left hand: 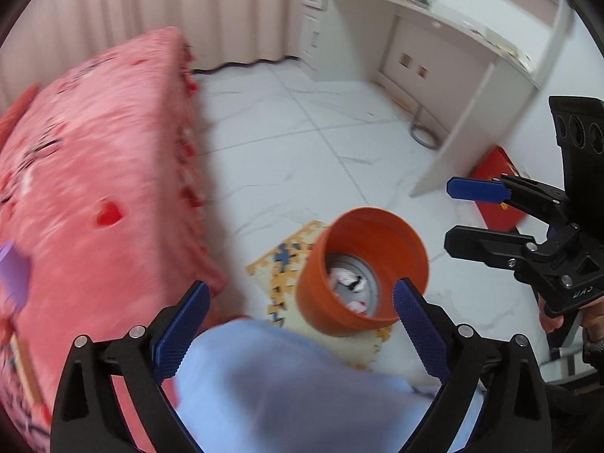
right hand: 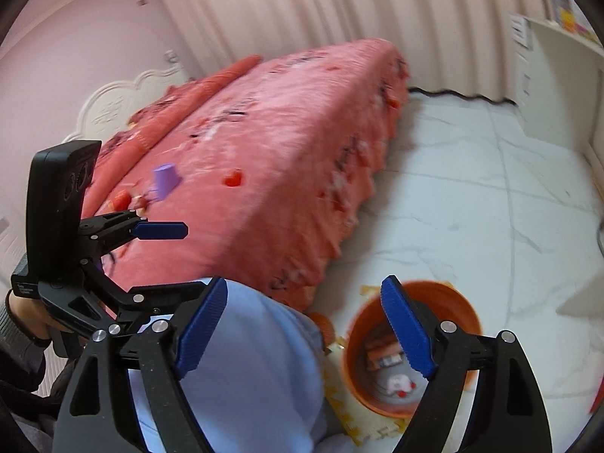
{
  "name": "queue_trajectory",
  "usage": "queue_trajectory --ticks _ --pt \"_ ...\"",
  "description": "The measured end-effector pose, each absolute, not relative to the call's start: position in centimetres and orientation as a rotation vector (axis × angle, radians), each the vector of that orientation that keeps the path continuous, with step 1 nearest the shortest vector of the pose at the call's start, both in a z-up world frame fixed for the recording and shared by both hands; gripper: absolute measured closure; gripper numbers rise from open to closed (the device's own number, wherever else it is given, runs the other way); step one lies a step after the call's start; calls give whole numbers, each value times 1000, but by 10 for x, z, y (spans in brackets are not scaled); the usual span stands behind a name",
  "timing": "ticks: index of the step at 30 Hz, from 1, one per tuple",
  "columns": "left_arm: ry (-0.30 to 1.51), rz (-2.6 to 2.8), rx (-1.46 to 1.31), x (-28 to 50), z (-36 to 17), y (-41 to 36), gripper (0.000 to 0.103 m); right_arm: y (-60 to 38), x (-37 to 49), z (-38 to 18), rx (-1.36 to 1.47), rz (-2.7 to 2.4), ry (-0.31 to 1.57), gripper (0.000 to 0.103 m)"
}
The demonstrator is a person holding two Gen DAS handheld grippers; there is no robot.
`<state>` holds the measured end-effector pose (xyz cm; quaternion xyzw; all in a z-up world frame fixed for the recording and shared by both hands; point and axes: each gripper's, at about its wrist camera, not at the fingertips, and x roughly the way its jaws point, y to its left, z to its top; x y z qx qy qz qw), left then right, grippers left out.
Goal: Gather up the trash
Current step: 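Move both open tools back over the items on the bed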
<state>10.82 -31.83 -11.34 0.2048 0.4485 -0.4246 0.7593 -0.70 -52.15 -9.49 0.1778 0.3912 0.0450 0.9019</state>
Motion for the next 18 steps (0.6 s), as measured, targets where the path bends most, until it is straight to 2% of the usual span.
queue_trajectory --ticks 3,18 --pt "958 -836 408 110 -100 -283 6 -494 8 -83 332 158 797 12" --pt "926 -448 192 88 -62 -106 6 -321 71 -31 152 555 748 12"
